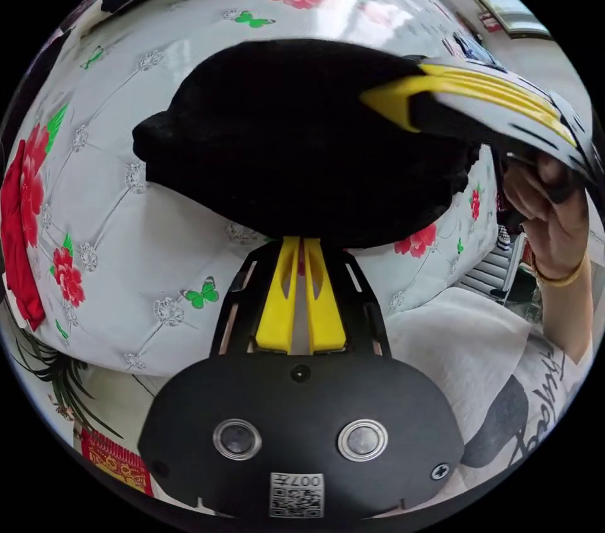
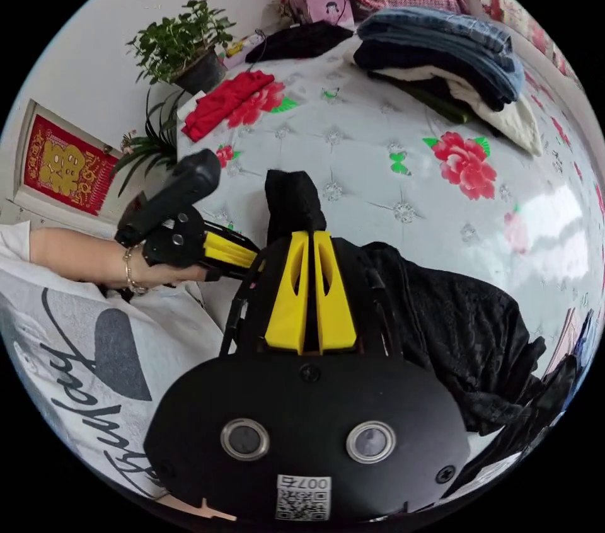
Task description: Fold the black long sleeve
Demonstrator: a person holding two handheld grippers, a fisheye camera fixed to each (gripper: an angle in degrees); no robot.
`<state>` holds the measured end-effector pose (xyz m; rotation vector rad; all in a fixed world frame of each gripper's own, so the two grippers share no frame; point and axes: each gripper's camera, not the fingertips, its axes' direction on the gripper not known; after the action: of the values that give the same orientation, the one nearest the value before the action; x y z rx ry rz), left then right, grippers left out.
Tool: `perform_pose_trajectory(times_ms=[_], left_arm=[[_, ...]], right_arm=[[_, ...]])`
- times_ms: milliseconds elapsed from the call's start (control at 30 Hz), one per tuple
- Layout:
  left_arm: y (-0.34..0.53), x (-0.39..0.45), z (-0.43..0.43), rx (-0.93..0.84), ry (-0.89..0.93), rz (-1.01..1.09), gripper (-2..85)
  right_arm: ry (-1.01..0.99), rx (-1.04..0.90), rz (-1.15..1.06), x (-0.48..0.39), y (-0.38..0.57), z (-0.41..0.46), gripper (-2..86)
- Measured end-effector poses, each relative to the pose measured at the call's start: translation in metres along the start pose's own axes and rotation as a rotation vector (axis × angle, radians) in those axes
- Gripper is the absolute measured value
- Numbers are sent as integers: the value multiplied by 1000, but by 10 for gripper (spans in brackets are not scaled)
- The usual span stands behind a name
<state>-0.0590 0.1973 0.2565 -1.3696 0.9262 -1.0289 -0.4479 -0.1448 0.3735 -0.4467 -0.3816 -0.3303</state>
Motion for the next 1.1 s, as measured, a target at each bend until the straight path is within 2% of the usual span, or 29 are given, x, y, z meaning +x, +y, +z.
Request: perform_pose_trajectory(times_ms=[133, 367, 500, 667, 800, 867, 933, 1067, 1100], left_arm=[[22, 3, 0, 49, 25, -7, -9], [80, 41, -73, 350, -7, 43, -7], [118, 100, -111, 487, 20, 224, 21], [159, 193, -91, 485, 195, 498, 126], [164, 247, -81, 501, 13, 562, 160], [163, 257, -92, 552, -40, 532, 163], [173, 265, -116, 679, -80, 520, 163], [187, 285, -137, 747, -76, 576, 145], [197, 290, -146, 786, -85, 577, 59]], right_arm=[[127, 232, 19, -15, 31, -89, -1], [363, 521, 32, -72, 111, -238, -2], [492, 588, 7, -120, 139, -290, -2], [667, 636, -5, -196, 158, -330, -2], [726, 656, -23, -243, 170, -345, -3], [741, 700, -34, -272, 185, -361, -3], [738, 746, -44, -291, 201, -376, -3], [754, 821, -51, -326, 235, -407, -2], [759, 827, -49, -329, 239, -411, -2]])
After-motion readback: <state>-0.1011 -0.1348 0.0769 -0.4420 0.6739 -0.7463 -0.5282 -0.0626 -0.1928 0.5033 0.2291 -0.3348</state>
